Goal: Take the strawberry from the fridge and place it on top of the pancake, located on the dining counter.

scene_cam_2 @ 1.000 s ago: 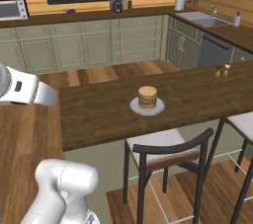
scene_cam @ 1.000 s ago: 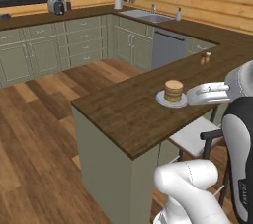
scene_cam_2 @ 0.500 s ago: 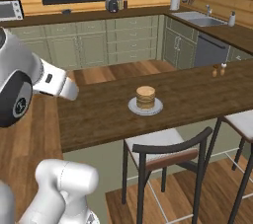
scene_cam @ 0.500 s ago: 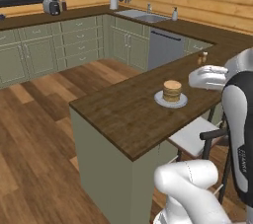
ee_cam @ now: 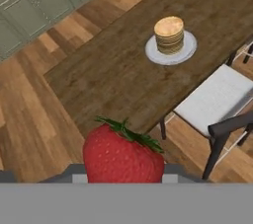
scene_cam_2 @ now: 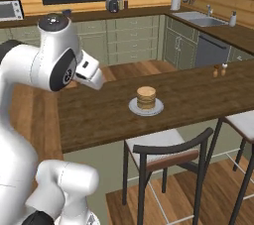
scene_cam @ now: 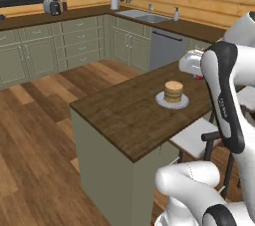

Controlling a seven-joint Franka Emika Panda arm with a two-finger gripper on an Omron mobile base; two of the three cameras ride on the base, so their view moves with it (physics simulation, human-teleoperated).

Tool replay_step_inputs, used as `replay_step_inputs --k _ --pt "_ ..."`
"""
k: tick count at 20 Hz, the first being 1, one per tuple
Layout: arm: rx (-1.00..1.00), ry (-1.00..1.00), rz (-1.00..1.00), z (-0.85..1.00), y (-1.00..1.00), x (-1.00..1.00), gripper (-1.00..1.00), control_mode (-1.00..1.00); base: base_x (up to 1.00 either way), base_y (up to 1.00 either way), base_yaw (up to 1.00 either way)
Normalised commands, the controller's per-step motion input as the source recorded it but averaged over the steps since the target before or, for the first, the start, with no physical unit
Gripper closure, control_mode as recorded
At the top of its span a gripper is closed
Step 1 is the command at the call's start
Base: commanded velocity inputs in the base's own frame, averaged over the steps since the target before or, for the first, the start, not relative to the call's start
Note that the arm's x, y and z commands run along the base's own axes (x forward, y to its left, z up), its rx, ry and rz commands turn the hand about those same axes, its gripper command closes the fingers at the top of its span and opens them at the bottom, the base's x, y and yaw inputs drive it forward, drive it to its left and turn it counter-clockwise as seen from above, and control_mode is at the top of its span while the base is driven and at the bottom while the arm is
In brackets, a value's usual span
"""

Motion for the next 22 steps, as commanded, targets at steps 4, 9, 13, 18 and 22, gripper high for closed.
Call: replay_step_inputs --k 4,9,13,18,22 --pt "0.0 0.18 -0.04 -0.28 -0.25 0.78 1.0 -1.0 0.0 0.0 0.0" --pt "0.0 0.08 -0.05 -0.38 -0.64 0.63 1.0 -1.0 0.0 0.0 0.0" --pt "0.0 0.04 -0.05 -0.4 -0.54 0.54 1.0 -1.0 0.0 0.0 0.0" --pt "0.0 0.04 -0.02 -0.45 -0.4 0.59 1.0 -1.0 0.0 0.0 0.0" --pt "0.0 0.05 0.0 -0.19 -0.08 0.7 1.0 -1.0 0.0 0.0 0.0"
